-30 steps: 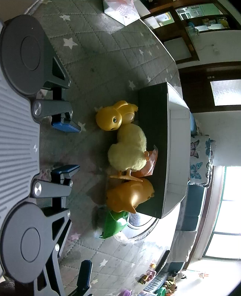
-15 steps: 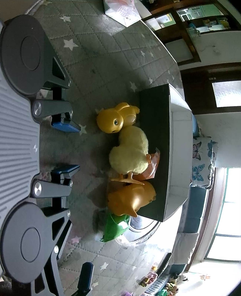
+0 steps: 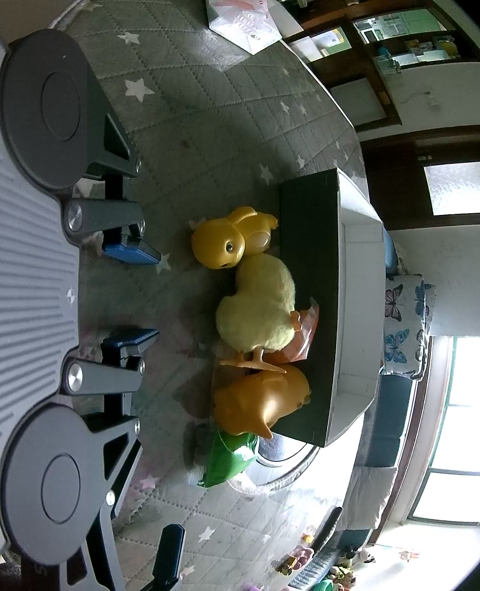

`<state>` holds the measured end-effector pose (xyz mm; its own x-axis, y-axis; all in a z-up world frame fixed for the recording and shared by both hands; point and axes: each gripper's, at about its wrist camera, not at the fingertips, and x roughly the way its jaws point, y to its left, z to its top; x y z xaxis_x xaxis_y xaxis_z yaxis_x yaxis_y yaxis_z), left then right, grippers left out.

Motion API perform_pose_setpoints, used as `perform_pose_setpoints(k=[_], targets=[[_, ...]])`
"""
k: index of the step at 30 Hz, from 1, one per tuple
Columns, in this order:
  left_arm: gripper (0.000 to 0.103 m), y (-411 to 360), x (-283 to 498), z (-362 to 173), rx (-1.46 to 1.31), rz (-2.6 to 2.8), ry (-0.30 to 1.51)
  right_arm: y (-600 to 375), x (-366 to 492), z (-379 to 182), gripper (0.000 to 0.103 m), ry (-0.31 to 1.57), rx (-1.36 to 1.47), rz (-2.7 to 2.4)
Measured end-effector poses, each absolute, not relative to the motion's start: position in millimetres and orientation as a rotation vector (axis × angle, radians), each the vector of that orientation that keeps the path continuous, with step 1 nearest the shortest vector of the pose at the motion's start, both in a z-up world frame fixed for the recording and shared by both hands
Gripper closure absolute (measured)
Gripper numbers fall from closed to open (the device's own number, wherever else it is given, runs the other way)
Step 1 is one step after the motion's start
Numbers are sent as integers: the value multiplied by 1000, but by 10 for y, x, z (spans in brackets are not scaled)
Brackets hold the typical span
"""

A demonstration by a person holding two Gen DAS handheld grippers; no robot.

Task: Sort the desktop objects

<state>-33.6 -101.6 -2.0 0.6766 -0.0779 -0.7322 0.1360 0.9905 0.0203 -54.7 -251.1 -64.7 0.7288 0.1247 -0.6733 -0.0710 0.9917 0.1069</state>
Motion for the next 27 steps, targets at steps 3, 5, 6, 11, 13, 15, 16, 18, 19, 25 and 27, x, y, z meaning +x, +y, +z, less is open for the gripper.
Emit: perform_pose_setpoints(k=[3,5,6,11,13,15,16,18,19,25,27], targets=[[62,-1014,-327,-17,74,-120,822,-2536,-518,-659,0,746,74,109],[62,-1014,-318,-16,73,-120,824,-2550,-501,-667,0,744,72,109],[62,-1014,-315,-16,72,-120,825,-2554,-493,-670,0,744,72,110],[62,-1007,-294,-16,68,-119,829,-2564,-463,-680,0,746,73,114],[62,-1005,-286,-15,66,-118,831,-2562,-456,-683,0,746,71,115],[62,-1012,-282,-13,66,-119,833,-2548,-451,-691,0,747,68,123],[62,-1015,-279,-13,67,-119,833,-2537,-450,-694,0,747,65,126],[62,-1021,-278,-14,68,-122,835,-2524,-443,-696,0,746,58,127],[62,-1020,-275,-13,67,-123,836,-2520,-440,-696,0,745,54,127],[62,-1006,-237,-3,60,-120,839,-2529,-410,-689,0,742,52,134],[62,-1012,-225,-1,59,-122,839,-2525,-397,-690,0,741,50,138]])
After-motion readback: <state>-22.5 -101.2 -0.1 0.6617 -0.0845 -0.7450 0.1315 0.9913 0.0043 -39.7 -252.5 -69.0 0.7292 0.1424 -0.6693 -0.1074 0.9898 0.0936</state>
